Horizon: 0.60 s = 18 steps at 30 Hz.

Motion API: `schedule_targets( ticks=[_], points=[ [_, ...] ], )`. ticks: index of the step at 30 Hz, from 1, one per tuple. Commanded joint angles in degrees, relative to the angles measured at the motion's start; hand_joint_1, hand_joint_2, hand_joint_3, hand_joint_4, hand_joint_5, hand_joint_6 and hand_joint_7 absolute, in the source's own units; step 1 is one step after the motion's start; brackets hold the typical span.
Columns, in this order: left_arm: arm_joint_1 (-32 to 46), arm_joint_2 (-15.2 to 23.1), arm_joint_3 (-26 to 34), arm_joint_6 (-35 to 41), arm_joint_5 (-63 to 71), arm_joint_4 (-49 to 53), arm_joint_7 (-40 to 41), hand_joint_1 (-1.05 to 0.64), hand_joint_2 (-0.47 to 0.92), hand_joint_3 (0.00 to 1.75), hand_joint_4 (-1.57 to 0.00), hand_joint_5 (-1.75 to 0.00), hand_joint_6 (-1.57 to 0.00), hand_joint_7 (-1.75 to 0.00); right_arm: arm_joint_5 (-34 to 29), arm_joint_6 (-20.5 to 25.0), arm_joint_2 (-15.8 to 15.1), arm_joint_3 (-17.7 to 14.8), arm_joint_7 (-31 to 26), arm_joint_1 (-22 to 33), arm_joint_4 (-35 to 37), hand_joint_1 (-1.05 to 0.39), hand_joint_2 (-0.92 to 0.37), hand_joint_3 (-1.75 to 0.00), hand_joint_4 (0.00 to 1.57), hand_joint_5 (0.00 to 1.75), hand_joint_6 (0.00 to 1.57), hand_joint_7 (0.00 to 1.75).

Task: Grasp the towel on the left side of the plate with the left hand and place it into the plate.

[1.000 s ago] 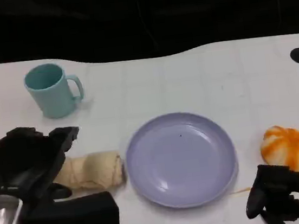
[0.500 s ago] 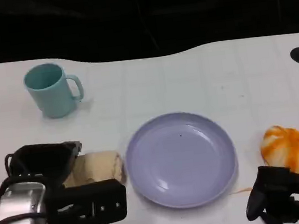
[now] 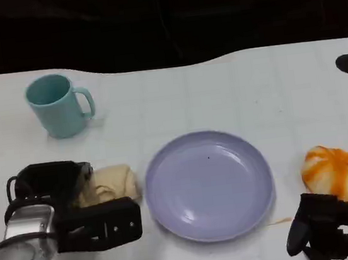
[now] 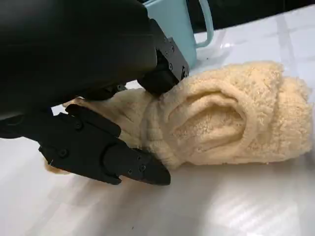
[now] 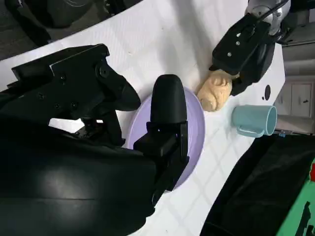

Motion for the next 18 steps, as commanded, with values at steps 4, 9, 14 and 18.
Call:
schedule_targets(
  ticks=[4,9,14,18],
  points=[
    [1.5,2.4,0.3,-6.2,-2.9,4.9,11.1,-0.23,0.92,0.34,-0.82,-1.74,-0.60,-1.70,0.8,0.6,0.1,0.0,-0.2,0.1,-0.8,-0.02,-0.70,-1.01,0.69,1.75,0.56,1.57],
    [2.1,4.4,1.1,-7.3,-4.6,2.3,12.3,-0.23,0.91,0.33,-0.79,-1.75,-0.55,-1.75,1.2,1.5,0.3,0.1,-0.4,-0.2,-1.3,-0.02,-0.69,-1.04,0.69,1.75,0.56,1.59],
    [4.4,5.8,4.2,-7.8,-6.8,-6.8,12.7,-0.23,0.85,0.27,-0.82,-1.75,-0.52,-1.75,1.4,1.2,0.0,0.0,0.0,-0.2,-1.4,-0.02,-0.68,-1.05,0.70,1.75,0.56,1.59],
    [6.2,6.0,6.1,-7.4,-8.3,-15.0,10.3,-0.19,0.78,0.43,-0.86,-1.75,-0.58,-1.75,1.3,2.1,-0.3,-0.1,-0.1,-0.1,-2.1,-0.02,-0.68,-1.06,0.69,1.75,0.55,1.59]
  ],
)
